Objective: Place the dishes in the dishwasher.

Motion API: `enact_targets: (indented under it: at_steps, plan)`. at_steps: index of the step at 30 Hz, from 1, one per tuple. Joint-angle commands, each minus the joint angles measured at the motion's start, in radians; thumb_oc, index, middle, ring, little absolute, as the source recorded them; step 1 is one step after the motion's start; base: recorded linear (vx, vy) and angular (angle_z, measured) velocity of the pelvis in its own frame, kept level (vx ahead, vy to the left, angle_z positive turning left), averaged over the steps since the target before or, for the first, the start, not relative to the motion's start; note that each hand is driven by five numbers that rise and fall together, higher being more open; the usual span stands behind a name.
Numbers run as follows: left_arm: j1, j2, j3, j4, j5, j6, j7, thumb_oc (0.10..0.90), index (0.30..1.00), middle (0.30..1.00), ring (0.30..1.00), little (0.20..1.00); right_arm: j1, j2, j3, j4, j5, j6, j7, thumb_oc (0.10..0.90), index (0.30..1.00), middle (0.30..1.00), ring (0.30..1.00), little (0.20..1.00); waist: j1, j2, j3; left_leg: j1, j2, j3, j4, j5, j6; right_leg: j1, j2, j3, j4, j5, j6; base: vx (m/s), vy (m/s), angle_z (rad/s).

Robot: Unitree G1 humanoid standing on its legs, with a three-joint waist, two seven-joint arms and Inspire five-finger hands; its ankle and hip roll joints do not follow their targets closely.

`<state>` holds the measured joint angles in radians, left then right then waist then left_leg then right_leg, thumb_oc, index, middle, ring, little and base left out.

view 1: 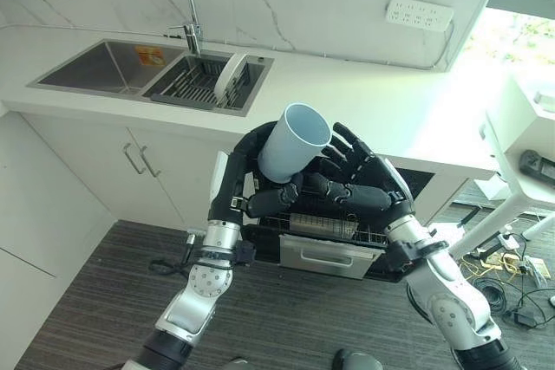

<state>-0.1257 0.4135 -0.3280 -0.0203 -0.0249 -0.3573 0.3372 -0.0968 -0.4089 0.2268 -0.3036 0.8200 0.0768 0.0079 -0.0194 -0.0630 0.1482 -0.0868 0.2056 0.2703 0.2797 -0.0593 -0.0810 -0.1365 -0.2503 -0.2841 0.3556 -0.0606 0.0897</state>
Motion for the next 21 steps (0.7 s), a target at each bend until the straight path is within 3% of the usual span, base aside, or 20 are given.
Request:
enact_targets:
  at_steps: [1,21]
  plan:
    - [-0.136,0.009,-0.025,-0.104,0.021,-0.102,-0.003,0.400,0.300,0.300,0.300,0.300,-0.139,0.017,-0.033,-0.053,0.017,-0.060,0.019,0.800,0.900,0.900,0.900,0.900,0.015,0.000,-0.041,0.061,0.006,-0.097,0.020,-0.179,0.002,0.078,-0.002,0.022,-0.056,-0.079,0.077,0.00,0.000,0.00]
    - [-0.150,0.006,-0.093,-0.130,0.000,-0.087,-0.065,0.400,0.300,0.300,0.300,0.300,-0.201,0.028,-0.017,-0.064,-0.019,-0.063,-0.046,0.800,0.900,0.900,0.900,0.900,0.021,0.000,-0.042,0.059,0.002,-0.103,0.020,-0.179,0.002,0.078,-0.006,0.019,-0.056,-0.077,0.080,0.00,0.000,0.00]
